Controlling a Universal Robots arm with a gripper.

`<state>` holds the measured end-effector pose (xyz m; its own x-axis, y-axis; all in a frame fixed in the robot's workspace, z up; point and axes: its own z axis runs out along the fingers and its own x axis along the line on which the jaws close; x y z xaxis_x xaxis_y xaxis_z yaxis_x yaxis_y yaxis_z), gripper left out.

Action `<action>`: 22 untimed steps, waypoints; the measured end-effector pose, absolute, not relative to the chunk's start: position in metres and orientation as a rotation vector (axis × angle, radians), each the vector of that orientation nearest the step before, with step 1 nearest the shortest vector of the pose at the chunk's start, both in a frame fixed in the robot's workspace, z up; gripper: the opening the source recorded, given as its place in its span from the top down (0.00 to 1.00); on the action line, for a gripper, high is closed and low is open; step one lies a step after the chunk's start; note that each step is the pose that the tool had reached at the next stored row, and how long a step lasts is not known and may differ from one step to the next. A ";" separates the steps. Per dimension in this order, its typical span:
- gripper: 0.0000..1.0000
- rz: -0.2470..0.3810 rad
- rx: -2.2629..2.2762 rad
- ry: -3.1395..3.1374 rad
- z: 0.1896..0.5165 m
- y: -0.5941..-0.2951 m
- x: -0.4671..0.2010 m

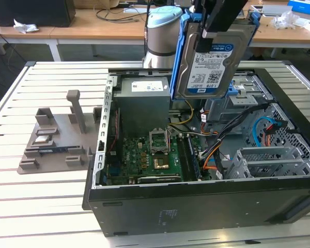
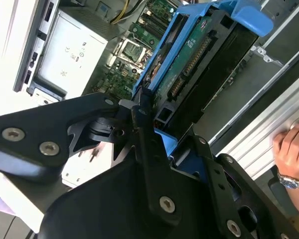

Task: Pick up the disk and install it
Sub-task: 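Pick up the disk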

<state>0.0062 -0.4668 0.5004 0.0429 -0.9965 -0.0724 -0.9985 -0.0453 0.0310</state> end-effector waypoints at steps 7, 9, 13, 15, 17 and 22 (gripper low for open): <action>0.64 0.115 -2.248 2.151 0.500 -0.473 0.006; 0.64 0.115 -2.248 2.151 0.499 -0.477 0.006; 0.64 0.115 -2.248 2.151 0.499 -0.482 0.006; 0.64 0.115 -2.248 2.151 0.498 -0.485 0.006; 0.64 0.115 -2.248 2.151 0.498 -0.486 0.006; 0.64 0.115 -2.248 2.151 0.497 -0.493 0.006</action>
